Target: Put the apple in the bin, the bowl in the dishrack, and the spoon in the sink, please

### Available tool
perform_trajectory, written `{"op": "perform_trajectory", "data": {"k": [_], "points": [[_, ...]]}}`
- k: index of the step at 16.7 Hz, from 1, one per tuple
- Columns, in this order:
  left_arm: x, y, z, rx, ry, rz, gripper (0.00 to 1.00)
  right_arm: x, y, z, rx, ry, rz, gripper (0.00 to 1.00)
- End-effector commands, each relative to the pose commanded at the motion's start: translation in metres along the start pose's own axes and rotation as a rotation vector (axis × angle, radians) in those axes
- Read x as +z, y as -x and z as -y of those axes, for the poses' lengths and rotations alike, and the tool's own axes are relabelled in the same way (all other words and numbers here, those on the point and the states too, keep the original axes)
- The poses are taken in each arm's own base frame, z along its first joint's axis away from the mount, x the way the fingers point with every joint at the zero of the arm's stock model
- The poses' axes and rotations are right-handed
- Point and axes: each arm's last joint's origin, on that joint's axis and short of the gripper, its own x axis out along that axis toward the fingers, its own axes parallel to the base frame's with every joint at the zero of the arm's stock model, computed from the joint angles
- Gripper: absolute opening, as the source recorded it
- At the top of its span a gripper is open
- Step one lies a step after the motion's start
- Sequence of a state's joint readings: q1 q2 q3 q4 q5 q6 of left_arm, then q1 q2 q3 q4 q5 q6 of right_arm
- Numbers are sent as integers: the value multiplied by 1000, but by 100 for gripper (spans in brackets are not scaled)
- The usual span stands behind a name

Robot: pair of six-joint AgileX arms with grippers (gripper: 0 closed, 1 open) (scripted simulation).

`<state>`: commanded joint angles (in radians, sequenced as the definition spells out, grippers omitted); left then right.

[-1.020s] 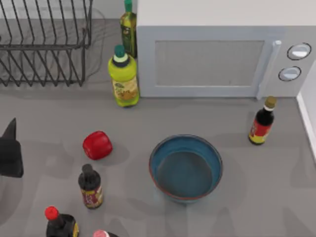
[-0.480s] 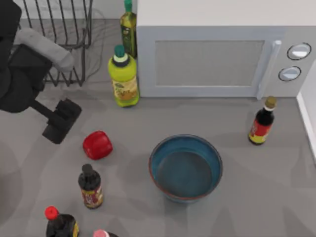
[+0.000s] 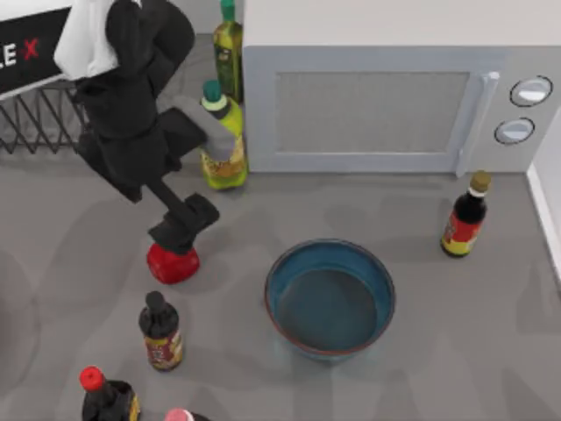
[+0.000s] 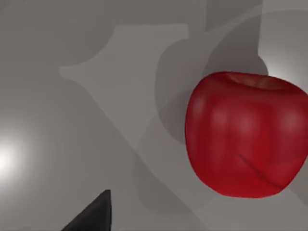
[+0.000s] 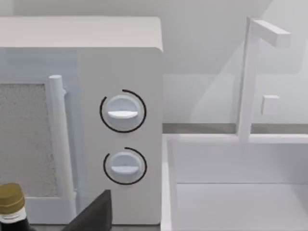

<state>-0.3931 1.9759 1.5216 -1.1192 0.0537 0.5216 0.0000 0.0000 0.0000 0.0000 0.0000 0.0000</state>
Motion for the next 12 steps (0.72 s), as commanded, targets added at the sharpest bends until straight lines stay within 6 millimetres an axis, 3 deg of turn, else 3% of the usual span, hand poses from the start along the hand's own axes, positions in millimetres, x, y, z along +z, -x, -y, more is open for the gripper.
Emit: {"op": "perform_trajectory", "data": {"k": [3, 9, 12], "points": [[11, -12, -1, -30, -31, -49, 100, 0, 0, 0, 0, 0, 0, 100], [10, -12, -2, -30, -26, -49, 100, 0, 0, 0, 0, 0, 0, 100], [8, -30, 4, -32, -32, -51, 100, 0, 0, 0, 0, 0, 0, 100]]}}
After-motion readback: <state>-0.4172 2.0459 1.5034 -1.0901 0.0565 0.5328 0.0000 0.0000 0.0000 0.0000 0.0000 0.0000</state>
